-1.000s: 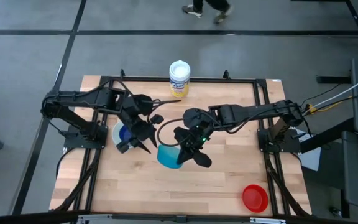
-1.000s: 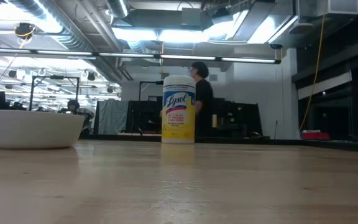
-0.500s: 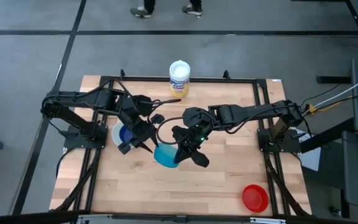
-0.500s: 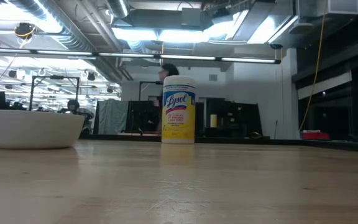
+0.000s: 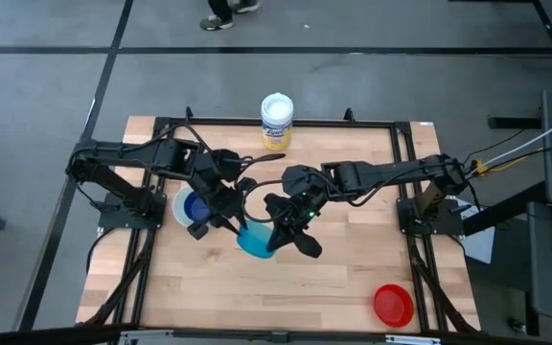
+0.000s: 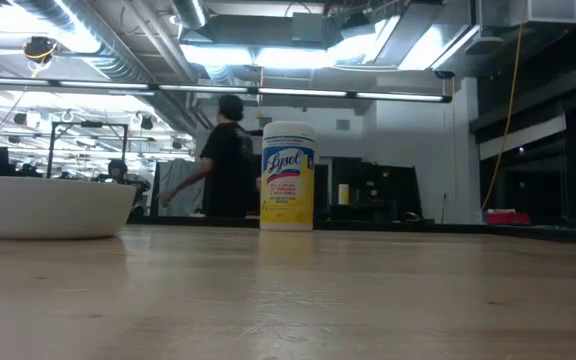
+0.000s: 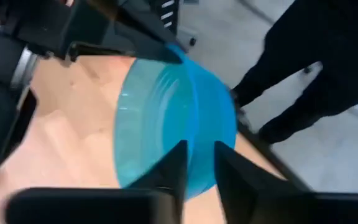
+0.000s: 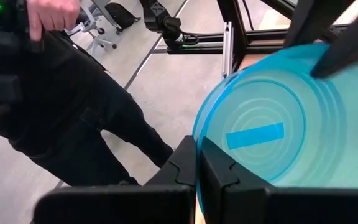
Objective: Nest bowls inside each other
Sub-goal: Stack the light blue bowl on top of the blue bowl
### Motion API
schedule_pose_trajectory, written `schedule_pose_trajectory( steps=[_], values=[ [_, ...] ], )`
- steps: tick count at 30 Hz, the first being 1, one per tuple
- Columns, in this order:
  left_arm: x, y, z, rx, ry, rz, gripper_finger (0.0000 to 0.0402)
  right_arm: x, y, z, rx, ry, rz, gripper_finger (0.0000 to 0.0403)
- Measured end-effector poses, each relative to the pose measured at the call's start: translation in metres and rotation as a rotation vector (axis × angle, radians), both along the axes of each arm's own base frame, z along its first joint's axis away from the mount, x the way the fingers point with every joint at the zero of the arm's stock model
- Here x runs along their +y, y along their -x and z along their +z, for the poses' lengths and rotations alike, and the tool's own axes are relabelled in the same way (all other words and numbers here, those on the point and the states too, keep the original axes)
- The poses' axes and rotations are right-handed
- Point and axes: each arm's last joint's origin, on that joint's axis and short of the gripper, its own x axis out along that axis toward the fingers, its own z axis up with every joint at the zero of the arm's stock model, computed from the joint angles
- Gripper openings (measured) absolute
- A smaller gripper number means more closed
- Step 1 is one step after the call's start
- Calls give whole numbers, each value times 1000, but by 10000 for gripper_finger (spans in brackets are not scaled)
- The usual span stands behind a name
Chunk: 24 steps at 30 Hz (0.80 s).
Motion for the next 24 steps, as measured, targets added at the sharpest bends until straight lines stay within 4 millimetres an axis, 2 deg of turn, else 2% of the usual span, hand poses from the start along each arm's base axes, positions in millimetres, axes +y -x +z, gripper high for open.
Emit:
schedule_pose_trajectory(
  steps=[2,3,10,15,19,24],
  values=[
    [2,-1,-1,20,57,-22,26,0,0,0,-2,-2,3,0],
    [3,-2,-1,32,80,-27,17,0,0,0,-4,0,5,0],
    [-2,-8,-6,58,89,-31,5,1,0,1,-21,-2,19,3],
    [-1,-10,-8,48,55,-5,2,-1,-6,11,-127,-31,1,62],
    [2,-7,-11,83,-12,47,2,-7,-8,11,-126,-34,-44,114],
    [20,1,-20,151,-113,173,1,-13,-9,16,-130,-84,-22,157]
  ],
)
